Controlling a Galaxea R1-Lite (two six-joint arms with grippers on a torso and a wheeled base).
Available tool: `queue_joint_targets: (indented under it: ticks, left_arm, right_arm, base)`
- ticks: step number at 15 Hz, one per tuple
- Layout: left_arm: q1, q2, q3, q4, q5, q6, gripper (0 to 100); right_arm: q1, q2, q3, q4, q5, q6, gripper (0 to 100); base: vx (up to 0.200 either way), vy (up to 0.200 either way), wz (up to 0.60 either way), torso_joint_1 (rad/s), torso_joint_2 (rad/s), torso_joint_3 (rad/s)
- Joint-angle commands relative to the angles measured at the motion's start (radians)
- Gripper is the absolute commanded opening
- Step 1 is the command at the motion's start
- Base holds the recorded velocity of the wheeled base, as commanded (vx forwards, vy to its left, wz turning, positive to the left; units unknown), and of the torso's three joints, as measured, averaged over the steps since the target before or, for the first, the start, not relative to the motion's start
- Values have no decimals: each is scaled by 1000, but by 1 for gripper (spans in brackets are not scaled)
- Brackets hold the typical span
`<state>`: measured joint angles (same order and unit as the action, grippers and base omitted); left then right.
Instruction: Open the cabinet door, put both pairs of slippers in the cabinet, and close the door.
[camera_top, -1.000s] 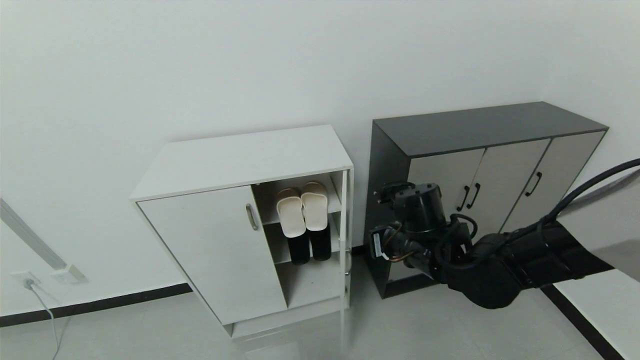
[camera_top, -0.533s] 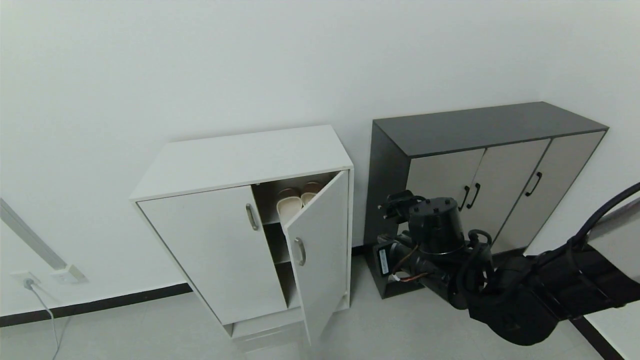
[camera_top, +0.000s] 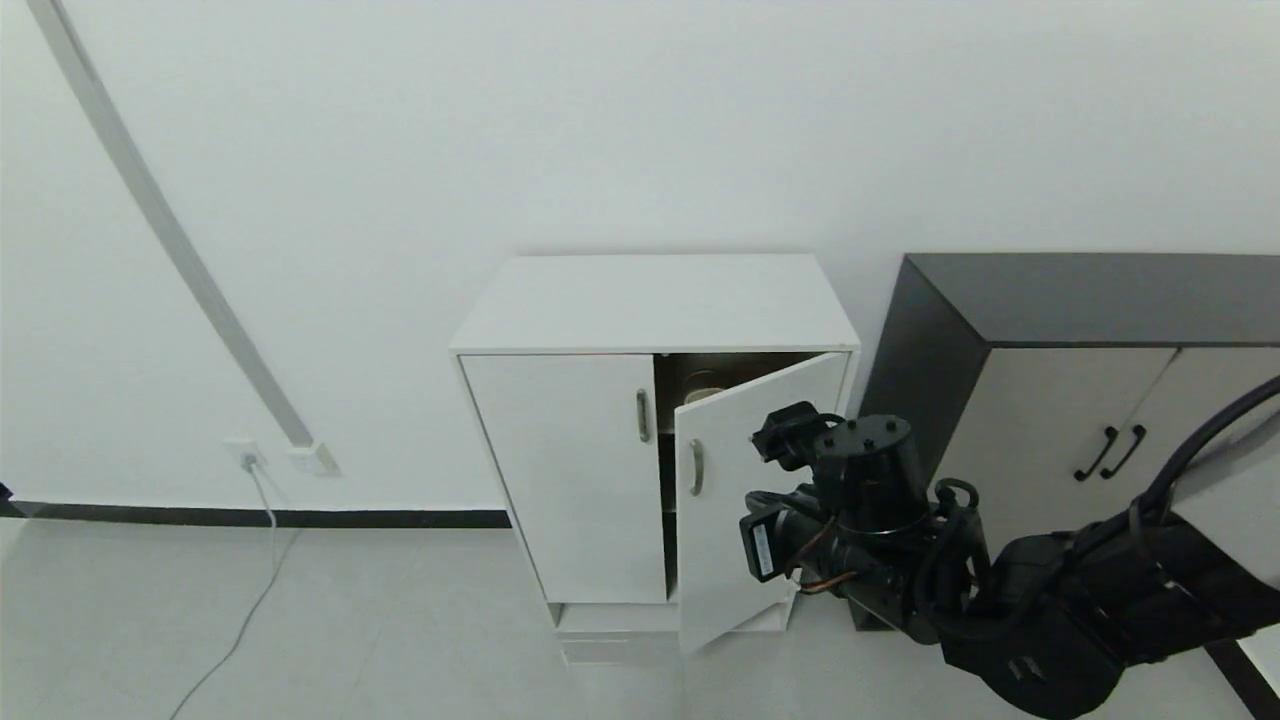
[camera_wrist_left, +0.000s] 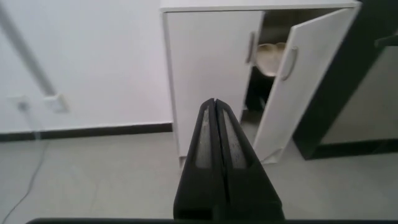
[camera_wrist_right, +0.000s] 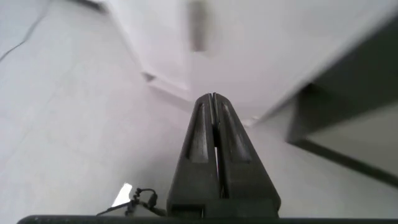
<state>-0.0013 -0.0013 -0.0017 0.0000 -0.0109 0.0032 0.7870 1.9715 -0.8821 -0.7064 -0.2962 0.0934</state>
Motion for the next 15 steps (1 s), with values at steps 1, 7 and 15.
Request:
queue_joint_targets:
  ticks: [1,7,15]
  left_arm:
    - [0,1,0,0,0,0,0]
    - [0,1,0,0,0,0,0]
    - [0,1,0,0,0,0,0]
  right_arm:
    - [-2,10,28,-36,11,0,0]
    - [-5,24,218,-283,49,0,0]
    - [-2,32,450,-515,72,0,0]
  base:
    - [0,0,0,0,0,0]
    - [0,0,0,0,0,0]
    - [125,0,0,-2,0,2]
